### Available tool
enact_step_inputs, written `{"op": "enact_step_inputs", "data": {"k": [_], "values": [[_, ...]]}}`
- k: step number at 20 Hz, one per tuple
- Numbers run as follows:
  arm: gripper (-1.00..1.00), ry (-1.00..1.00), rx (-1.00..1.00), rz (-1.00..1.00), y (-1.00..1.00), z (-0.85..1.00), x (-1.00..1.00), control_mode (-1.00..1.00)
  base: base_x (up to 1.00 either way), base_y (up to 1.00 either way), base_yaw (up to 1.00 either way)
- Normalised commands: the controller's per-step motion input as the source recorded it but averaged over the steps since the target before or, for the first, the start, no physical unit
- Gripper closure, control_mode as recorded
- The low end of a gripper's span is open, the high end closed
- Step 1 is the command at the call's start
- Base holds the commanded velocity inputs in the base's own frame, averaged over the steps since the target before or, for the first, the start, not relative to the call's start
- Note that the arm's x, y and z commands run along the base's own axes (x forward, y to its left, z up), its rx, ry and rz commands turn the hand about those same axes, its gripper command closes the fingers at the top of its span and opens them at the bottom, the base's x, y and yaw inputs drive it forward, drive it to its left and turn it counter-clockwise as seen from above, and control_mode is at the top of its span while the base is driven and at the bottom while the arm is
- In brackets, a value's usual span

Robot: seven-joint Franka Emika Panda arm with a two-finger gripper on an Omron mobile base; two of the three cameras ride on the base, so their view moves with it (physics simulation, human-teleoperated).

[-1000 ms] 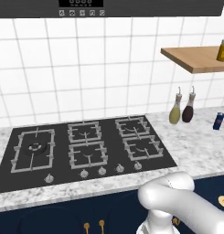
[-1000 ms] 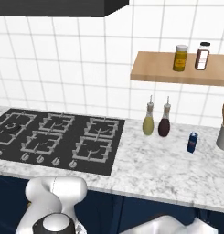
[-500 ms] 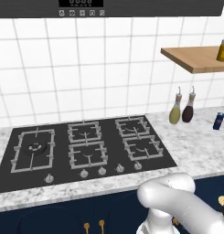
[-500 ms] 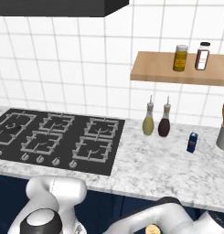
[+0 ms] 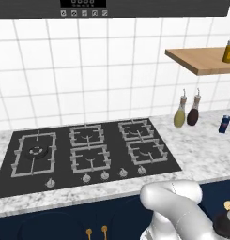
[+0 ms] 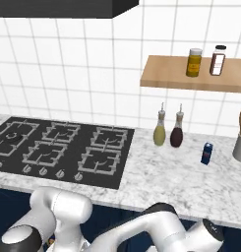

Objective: Pick the pizza cutter from the drawer and place it on the counter.

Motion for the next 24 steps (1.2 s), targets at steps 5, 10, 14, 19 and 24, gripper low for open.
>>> {"op": "enact_step_inputs", "data": {"k": [5,10,14,19,24], "values": [[-1.00,0.00,-0.17,-0.20,0.48,0.00,0.44,-1.00,0.00,0.00,0.00],[-1.00,0.03,-0.20,-0.06,0.10,0.00,0.51,-1.00,0.00,0.00,0.00],[-1.00,0.06,-0.22,0.00,-0.03,0.00,0.50,-1.00,0.00,0.00,0.00],[-1.00,0.02,-0.05,0.03,-0.36,-0.06,0.21,-1.00,0.00,0.00,0.00],[-1.00,0.06,0.01,0.13,-0.71,-0.17,0.06,-1.00,0.00,0.00,0.00]]}}
